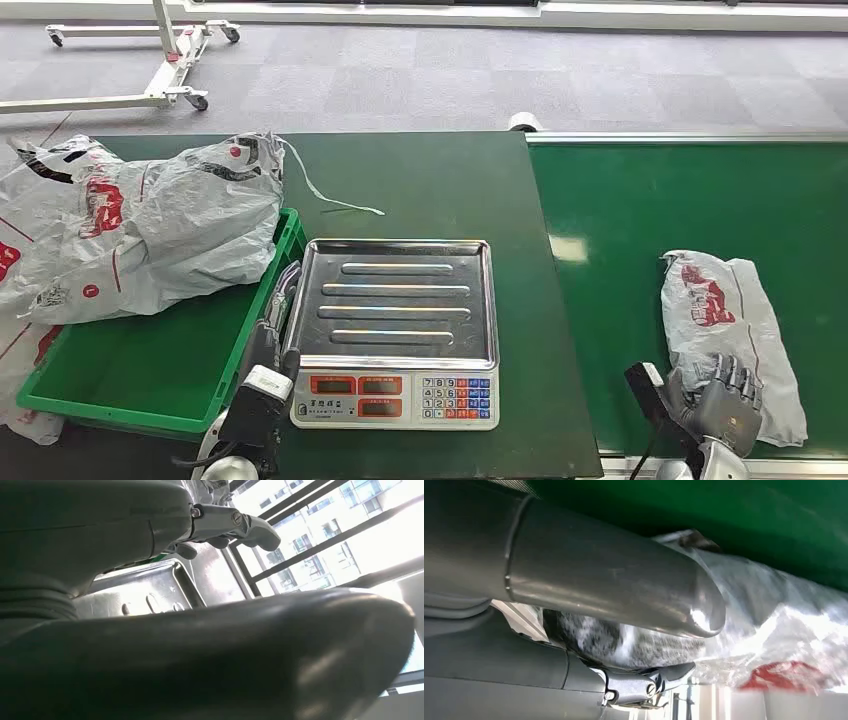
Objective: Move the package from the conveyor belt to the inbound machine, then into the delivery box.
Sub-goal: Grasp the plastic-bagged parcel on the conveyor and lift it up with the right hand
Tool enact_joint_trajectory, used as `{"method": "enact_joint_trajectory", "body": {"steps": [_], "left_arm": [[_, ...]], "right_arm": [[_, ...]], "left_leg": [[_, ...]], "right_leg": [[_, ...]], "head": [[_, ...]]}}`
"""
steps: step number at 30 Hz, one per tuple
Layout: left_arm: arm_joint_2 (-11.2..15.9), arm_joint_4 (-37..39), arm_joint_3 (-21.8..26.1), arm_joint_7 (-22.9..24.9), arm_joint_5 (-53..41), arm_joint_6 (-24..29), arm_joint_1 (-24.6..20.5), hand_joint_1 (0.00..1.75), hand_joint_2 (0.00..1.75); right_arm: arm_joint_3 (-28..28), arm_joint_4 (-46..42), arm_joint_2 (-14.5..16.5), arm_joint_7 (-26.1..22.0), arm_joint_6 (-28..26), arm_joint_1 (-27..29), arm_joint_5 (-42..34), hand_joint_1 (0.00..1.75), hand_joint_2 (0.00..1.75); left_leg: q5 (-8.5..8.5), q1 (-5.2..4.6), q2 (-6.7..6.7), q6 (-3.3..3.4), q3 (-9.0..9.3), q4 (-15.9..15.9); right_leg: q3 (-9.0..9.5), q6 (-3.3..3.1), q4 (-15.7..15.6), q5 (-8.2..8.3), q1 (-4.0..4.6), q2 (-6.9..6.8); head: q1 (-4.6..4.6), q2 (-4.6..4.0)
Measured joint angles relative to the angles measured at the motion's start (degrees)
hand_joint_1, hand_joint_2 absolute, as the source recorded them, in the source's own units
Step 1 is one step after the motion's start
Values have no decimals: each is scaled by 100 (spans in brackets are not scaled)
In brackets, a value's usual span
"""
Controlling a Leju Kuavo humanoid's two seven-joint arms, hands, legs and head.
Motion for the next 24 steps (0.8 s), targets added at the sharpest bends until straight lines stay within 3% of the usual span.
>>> {"method": "enact_joint_trajectory", "body": {"steps": [1,2,3,6,12,17,21,24], "left_arm": [[4,0,0,6,0,1,4,0,0],[7,0,0,13,0,2,9,0,0],[14,0,-1,29,0,5,17,0,0],[41,-3,-3,68,-1,20,36,0,0],[93,-92,-38,114,-3,57,113,0,0],[153,-180,-124,108,79,62,192,0,0],[213,-276,-151,87,169,55,225,0,0],[246,-378,-157,74,315,-63,230,0,0]], "right_arm": [[-11,21,0,36,0,15,22,0,116],[-19,40,0,69,-1,32,43,0,131],[-36,79,0,133,-1,68,87,44,175],[-79,218,0,265,-17,175,213,175,175],[-130,464,4,155,-87,201,144,175,175],[-245,374,25,-268,-87,265,94,175,175],[-416,72,105,-848,-85,308,42,175,175],[-576,-473,300,-1697,-66,390,-211,175,175]], "left_leg": [[0,0,-1,0,0,0],[0,0,-1,0,0,0],[0,0,-2,0,-1,0],[-1,0,-1,0,-1,0],[-7,9,-1,3,14,0],[-16,10,-1,15,33,3],[-16,10,-1,15,39,4],[-17,9,1,14,32,3]], "right_leg": [[0,0,0,0,0,-1],[0,0,0,0,0,-1],[0,0,0,0,0,-2],[1,0,0,-3,1,-2],[19,4,-8,-14,9,-2],[47,12,-13,-20,9,-5],[60,13,-13,-18,9,-5],[55,11,-9,-17,8,-4]], "head": [[0,0],[0,0],[0,0],[0,0],[-1,0],[0,0],[0,0],[0,0]]}}
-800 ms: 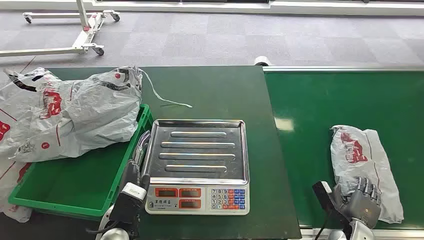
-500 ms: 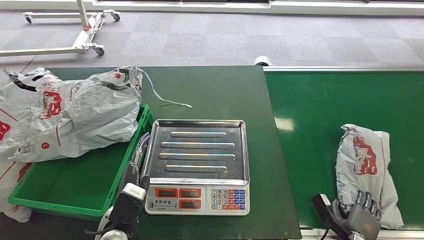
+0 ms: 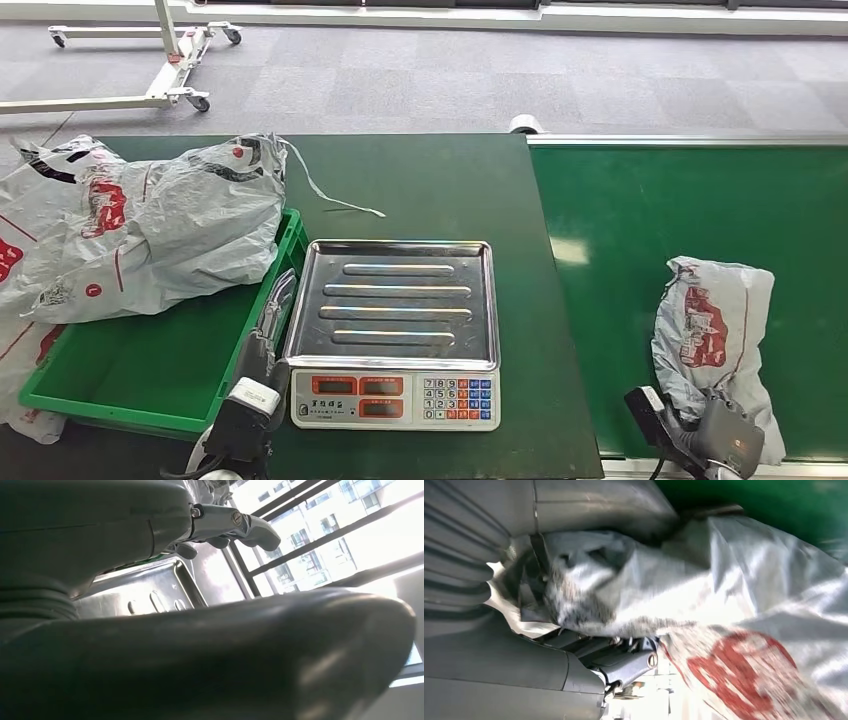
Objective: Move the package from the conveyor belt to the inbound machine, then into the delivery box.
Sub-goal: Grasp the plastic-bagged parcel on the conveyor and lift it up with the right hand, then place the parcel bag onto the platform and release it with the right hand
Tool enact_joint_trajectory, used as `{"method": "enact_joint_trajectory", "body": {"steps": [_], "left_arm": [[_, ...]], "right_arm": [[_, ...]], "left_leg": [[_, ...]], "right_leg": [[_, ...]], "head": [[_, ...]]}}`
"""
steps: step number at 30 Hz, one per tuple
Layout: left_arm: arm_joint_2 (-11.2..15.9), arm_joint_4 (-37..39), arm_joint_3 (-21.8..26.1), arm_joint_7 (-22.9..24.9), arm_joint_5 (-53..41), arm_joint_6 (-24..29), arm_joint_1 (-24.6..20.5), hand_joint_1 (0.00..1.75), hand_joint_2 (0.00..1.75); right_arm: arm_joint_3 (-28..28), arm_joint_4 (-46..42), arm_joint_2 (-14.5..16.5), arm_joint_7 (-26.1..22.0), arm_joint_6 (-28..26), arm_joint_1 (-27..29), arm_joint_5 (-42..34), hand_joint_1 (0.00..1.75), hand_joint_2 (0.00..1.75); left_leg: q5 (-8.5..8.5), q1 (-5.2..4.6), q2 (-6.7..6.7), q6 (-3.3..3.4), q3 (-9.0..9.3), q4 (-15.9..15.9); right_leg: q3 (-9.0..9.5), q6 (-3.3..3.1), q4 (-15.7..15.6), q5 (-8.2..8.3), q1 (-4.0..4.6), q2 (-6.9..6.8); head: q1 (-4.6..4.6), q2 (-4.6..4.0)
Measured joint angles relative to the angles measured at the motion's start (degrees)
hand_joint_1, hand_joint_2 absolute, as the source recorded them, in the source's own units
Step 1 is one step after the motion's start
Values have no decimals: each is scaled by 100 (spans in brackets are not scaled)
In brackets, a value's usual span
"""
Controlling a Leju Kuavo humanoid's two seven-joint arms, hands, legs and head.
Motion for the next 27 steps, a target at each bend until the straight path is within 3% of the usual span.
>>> {"method": "enact_joint_trajectory", "body": {"steps": [2,4,8,14,17,21,27], "left_arm": [[2,-9,0,-9,138,-158,-45,0,0],[-21,49,0,-61,264,-286,-156,0,0],[-130,248,6,-221,425,-338,-345,0,0],[-260,358,22,-298,519,-263,-422,0,0],[-286,358,52,-319,540,-221,-410,0,0],[-299,362,119,-359,577,-184,-396,0,0],[-379,492,126,-443,611,-222,-432,0,0]], "right_arm": [[-60,-529,232,-808,12,37,-423,175,175],[32,-1188,470,-1295,13,79,-980,175,175],[1214,-3085,650,-904,95,262,-2055,175,175],[3434,-5139,597,-281,480,239,-2602,175,175],[4159,-5531,564,-293,742,130,-2925,175,175],[5057,-5583,578,-416,1596,-190,-3712,175,175],[6387,-4675,839,-704,2552,-799,-4837,175,175]], "left_leg": [[0,0,9,-3,-5,-1],[6,-1,8,-6,-6,-1],[21,-2,-5,-12,-15,-1],[19,-1,17,-17,-16,-1],[20,1,4,-17,-21,-2],[20,2,12,-18,-23,-3],[25,4,6,-23,-23,-3]], "right_leg": [[-10,-4,3,3,0,7],[-15,-6,5,4,0,6],[-28,-12,13,9,-2,-3],[-42,-17,14,15,0,20],[-38,-18,16,13,2,5],[-43,-19,17,14,2,13],[-41,-20,18,14,4,7]], "head": [[-1,0],[-2,0],[1,0],[-2,0],[-1,0],[-1,0],[-1,0]]}}
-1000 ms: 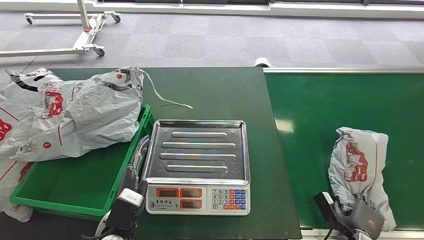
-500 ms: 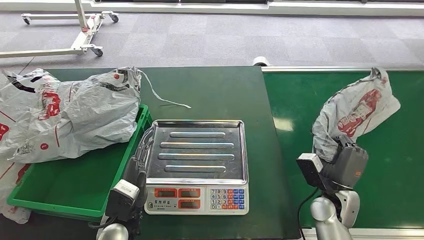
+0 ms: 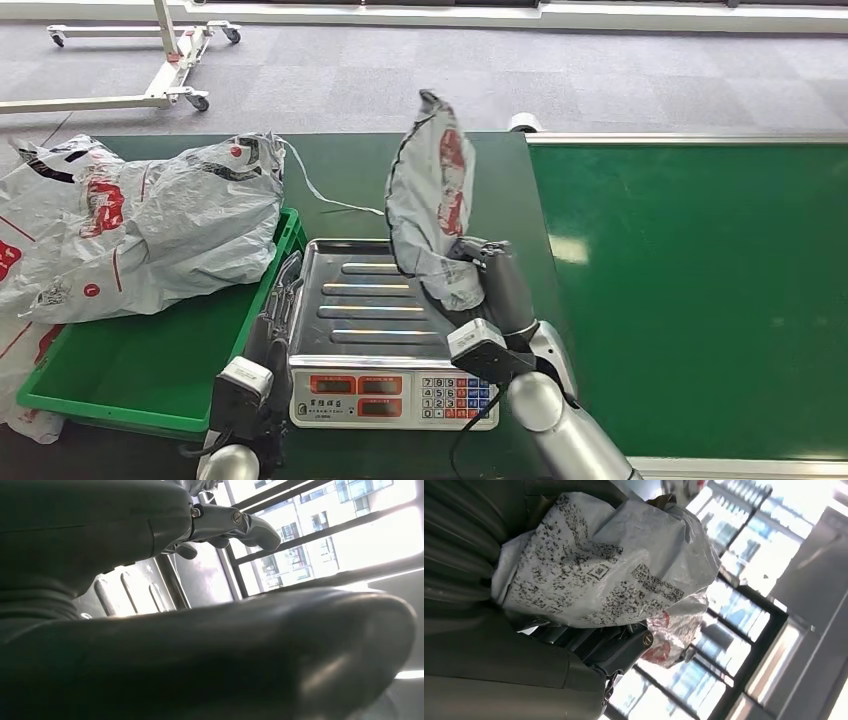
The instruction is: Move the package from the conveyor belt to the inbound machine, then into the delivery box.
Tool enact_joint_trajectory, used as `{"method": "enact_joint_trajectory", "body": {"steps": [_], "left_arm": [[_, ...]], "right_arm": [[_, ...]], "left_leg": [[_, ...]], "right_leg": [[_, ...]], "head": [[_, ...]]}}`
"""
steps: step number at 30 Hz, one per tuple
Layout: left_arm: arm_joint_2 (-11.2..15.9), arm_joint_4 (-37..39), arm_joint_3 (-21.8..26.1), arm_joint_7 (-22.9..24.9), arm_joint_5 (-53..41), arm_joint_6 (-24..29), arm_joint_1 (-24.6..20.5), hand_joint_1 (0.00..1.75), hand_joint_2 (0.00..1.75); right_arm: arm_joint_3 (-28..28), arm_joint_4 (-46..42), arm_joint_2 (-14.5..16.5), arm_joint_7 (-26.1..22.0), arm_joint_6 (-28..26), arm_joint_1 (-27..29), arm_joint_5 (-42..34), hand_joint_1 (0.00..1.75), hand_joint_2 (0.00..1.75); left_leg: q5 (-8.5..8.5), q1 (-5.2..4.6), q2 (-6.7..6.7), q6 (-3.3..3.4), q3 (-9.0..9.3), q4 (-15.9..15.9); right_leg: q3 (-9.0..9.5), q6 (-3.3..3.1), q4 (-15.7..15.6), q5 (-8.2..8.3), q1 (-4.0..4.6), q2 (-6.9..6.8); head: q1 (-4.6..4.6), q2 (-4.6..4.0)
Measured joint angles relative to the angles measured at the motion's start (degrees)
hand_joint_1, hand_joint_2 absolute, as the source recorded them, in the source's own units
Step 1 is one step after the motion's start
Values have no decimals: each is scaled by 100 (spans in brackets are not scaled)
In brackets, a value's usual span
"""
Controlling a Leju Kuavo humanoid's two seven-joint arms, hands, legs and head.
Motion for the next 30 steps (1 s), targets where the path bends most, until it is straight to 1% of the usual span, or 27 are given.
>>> {"method": "enact_joint_trajectory", "body": {"steps": [1,2,3,5,6,7,11,13,16,18,21,23,25,27,28,30], "left_arm": [[-15,19,1,-5,-2,2,-6,0,0],[-29,33,4,-10,-4,6,-10,0,0],[-44,44,9,-15,-7,11,-12,0,0],[-66,56,27,-21,-8,22,-11,0,0],[-73,58,37,-22,-9,30,-10,0,0],[-81,60,48,-22,-9,43,-8,0,0],[-108,60,98,-25,-9,112,25,0,0],[-109,57,122,-39,-11,135,57,0,0],[-109,20,167,-158,-190,341,110,0,0],[-104,-45,215,-342,-545,768,141,0,0],[-66,-199,308,-626,-1057,1687,128,0,0],[20,-282,336,-701,-1289,2288,47,0,0],[132,-311,339,-721,-1538,2804,-111,0,0],[226,-302,339,-699,-1908,3203,-294,0,0],[263,-287,339,-670,-2136,3346,-378,0,0],[320,-233,338,-589,-2504,3462,-540,0,0]], "right_arm": [[170,190,52,-7,87,-89,-84,175,175],[319,368,104,-9,158,-170,-152,160,175],[454,536,151,-11,218,-241,-210,117,175],[659,820,230,-12,302,-360,-311,29,87],[730,936,258,-10,342,-409,-380,0,44],[778,1043,281,-7,394,-456,-479,0,0],[872,1472,313,-69,627,-586,-1001,0,0],[882,1622,310,-105,594,-620,-1128,0,0],[816,1754,226,-159,267,-635,-1350,0,0],[646,1776,74,-232,-182,-611,-1463,0,0],[138,1636,-242,-339,-905,-466,-1571,0,0],[-337,1337,-460,-381,-1180,-273,-1635,0,0],[-866,944,-664,-409,-1268,-36,-1685,0,0],[-1426,525,-823,-467,-1264,235,-1758,0,0],[-1703,318,-882,-511,-1253,371,-1803,0,0],[-2156,-45,-958,-597,-1211,633,-1876,0,0]], "left_leg": [[1,0,0,-2,0,0],[1,0,-1,-2,0,0],[1,0,-2,-2,-1,0],[1,0,-5,-2,-2,0],[1,0,-7,-2,-2,0],[1,0,-7,-2,-3,0],[0,-1,-8,-2,-4,1],[0,-1,-8,-2,-3,1],[0,-1,-9,-2,-3,2],[1,-1,-13,-2,-3,4],[0,-2,-19,-1,-3,9],[-1,-4,-23,0,-5,12],[-1,-4,-31,0,-6,14],[-1,-4,-39,1,-8,14],[-2,-4,-39,1,-8,14],[-4,-4,-33,3,-8,13]], "right_leg": [[0,0,0,0,0,0],[-1,0,0,0,0,1],[-1,0,0,0,0,1],[-1,0,0,0,0,-1],[-1,0,0,0,-1,-1],[-1,0,0,0,-1,-1],[-1,0,0,0,-2,-2],[-3,0,-1,0,-2,-1],[-6,0,-1,0,-2,-2],[-6,1,-2,0,-2,-6],[-4,2,-2,1,-3,-10],[-4,3,-3,2,-4,-12],[-2,3,-4,1,-4,-19],[1,3,-5,1,-4,-28],[1,3,-5,1,-4,-29],[-1,3,-5,1,-4,-26]], "head": [[-1,0],[-1,0],[-1,0],[-1,0],[-1,0],[-1,0],[0,0],[-1,0],[-2,0],[-1,0],[1,0],[-1,0],[-1,0],[0,0],[0,0],[0,0]]}}
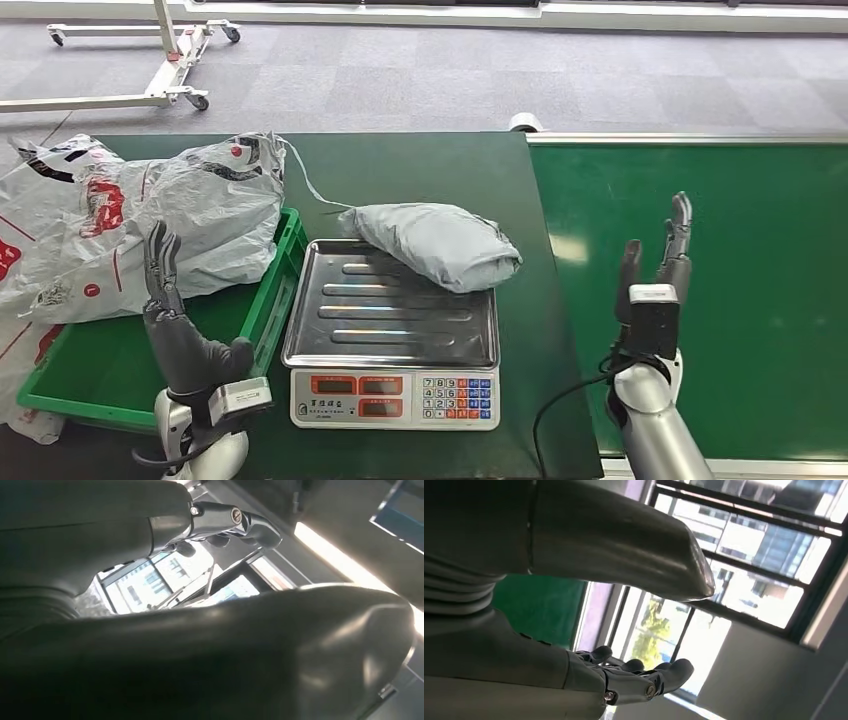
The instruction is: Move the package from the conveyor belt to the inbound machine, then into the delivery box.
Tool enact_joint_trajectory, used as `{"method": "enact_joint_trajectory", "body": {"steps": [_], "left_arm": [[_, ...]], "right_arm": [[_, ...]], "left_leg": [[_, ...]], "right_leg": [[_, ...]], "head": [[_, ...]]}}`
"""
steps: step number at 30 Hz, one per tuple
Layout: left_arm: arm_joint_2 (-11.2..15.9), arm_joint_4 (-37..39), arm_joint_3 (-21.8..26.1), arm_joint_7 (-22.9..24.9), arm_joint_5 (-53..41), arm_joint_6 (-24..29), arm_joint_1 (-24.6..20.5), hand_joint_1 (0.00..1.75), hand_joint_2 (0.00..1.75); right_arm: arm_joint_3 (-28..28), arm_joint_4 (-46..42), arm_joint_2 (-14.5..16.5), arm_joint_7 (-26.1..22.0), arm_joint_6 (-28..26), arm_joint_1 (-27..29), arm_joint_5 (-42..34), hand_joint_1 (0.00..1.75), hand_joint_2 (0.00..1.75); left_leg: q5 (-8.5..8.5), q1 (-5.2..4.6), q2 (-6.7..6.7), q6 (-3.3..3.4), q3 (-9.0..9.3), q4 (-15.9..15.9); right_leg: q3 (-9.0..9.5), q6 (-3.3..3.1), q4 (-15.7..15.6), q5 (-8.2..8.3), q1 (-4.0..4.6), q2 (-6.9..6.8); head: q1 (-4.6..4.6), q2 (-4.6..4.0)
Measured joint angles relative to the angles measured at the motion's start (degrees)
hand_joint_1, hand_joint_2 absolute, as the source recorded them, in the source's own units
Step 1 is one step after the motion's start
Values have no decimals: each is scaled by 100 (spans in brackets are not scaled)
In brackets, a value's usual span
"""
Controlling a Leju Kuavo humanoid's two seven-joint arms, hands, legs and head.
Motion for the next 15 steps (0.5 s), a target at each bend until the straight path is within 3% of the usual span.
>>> {"method": "enact_joint_trajectory", "body": {"steps": [4,10,13,15], "left_arm": [[69,105,-1,91,-209,21,-211,0,0],[98,208,-2,188,-377,8,-313,0,0],[141,584,-24,693,-1095,-198,-598,0,0],[174,1266,-78,1119,-1794,-393,-1026,0,0]], "right_arm": [[-536,-464,-64,-79,48,357,-52,0,0],[-859,-737,-83,-103,44,515,-58,0,0],[-1018,-836,-80,-146,5,595,-182,0,0],[-1162,-892,-58,-142,97,635,-284,0,0]], "left_leg": [[-1,0,14,1,1,-1],[-1,0,17,2,3,0],[2,0,7,6,2,1],[8,-1,-1,11,1,1]], "right_leg": [[-3,0,0,0,0,11],[-6,0,0,0,0,19],[-3,0,0,0,-1,5],[1,2,-1,2,-1,-6]], "head": [[1,0],[0,0],[0,0],[0,0]]}}
